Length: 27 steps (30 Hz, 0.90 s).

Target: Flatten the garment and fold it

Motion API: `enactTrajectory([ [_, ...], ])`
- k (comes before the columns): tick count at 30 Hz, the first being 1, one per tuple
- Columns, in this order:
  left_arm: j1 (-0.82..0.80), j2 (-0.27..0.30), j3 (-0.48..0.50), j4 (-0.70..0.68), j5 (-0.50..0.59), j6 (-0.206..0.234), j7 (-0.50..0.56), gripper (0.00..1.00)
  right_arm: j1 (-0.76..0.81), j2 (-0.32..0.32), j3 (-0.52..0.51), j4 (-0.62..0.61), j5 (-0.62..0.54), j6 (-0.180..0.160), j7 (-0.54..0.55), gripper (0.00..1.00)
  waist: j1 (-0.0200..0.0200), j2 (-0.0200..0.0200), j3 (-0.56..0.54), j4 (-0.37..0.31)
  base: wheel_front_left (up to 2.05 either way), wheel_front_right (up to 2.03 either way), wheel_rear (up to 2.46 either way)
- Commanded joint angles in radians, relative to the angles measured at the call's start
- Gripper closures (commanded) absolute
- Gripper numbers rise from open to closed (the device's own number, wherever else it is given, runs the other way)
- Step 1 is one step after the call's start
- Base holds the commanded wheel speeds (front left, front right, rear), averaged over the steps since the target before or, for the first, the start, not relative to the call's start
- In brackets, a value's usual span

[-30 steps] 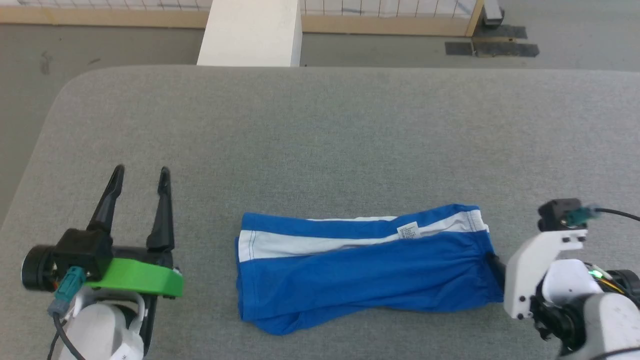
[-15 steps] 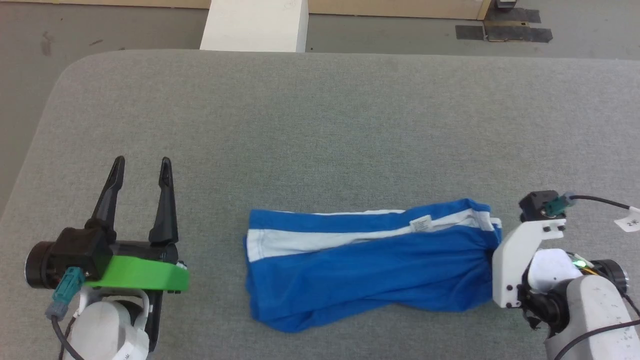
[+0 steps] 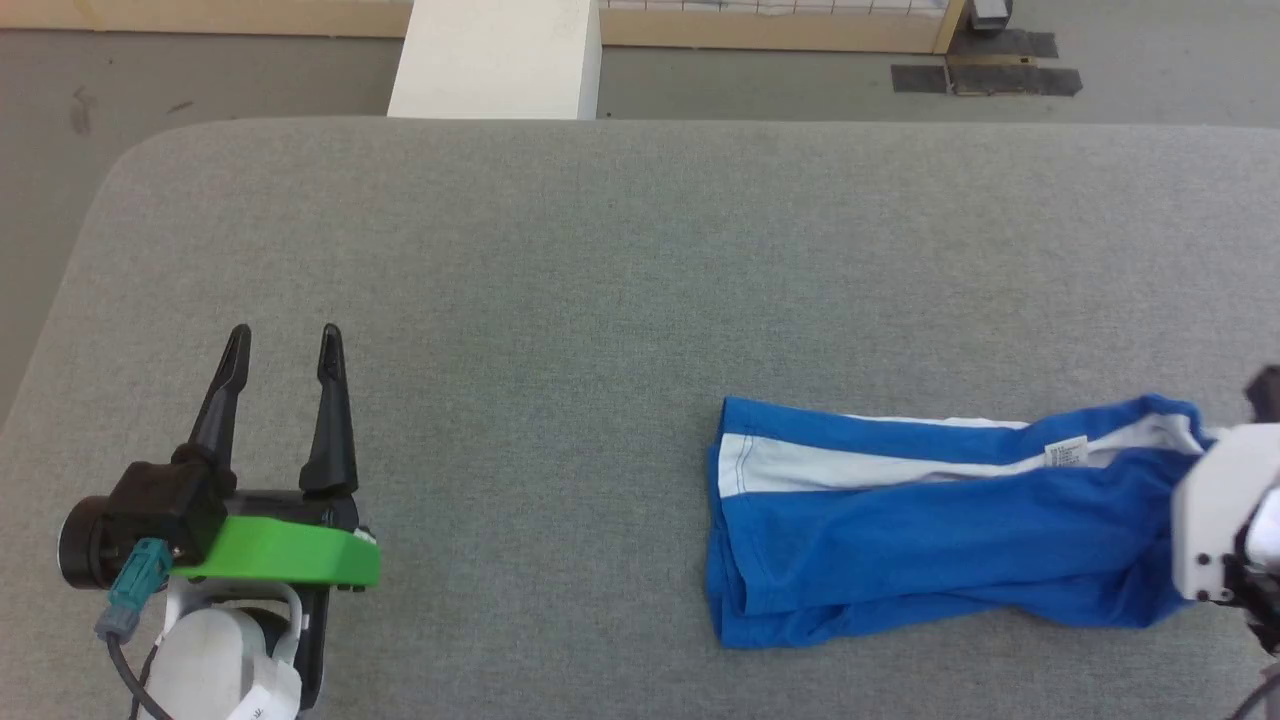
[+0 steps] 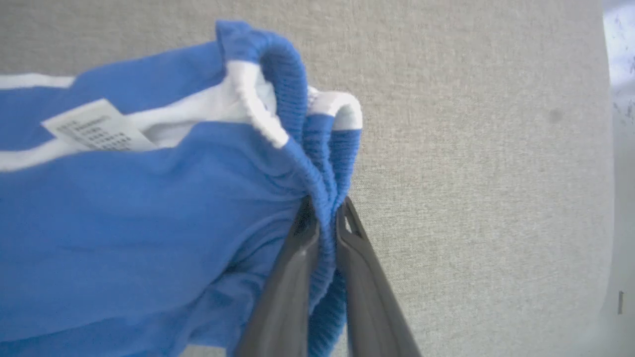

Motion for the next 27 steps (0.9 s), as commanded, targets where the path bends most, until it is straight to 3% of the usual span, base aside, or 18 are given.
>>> enactTrajectory([
  [1,0.008,-0.004,0.003,0.003,-0.001,-0.006,-0.005,0.00,0.018,-0.011,0.039,-0.040,0.016,-0.002,0.024,1.00,0.0000,-0.0001,-0.009,-0.004,0.00,0.00,0.00],
  [8,0.020,-0.018,-0.005,0.000,-0.008,-0.007,-0.005,0.00,0.095,-0.018,0.240,-0.336,0.155,-0.002,0.208,1.00,0.0000,-0.0001,-0.028,-0.004,0.00,0.00,0.00],
  [12,0.018,-0.024,-0.023,0.000,-0.011,-0.007,-0.005,0.00,0.097,0.017,0.327,-0.416,0.201,-0.002,0.248,1.00,0.0000,-0.0001,-0.026,0.003,0.00,0.00,0.00],
  [18,0.016,-0.025,-0.050,0.005,-0.019,-0.007,-0.005,0.00,0.063,0.090,0.440,-0.365,0.224,-0.002,0.218,1.00,0.0000,-0.0001,-0.022,0.032,0.00,0.00,0.00],
  [27,0.028,-0.032,-0.052,0.011,-0.029,-0.007,-0.005,0.00,-0.015,0.149,0.539,-0.159,0.203,-0.002,0.111,1.00,0.0000,-0.0001,-0.012,0.073,0.00,0.00,0.00],
])
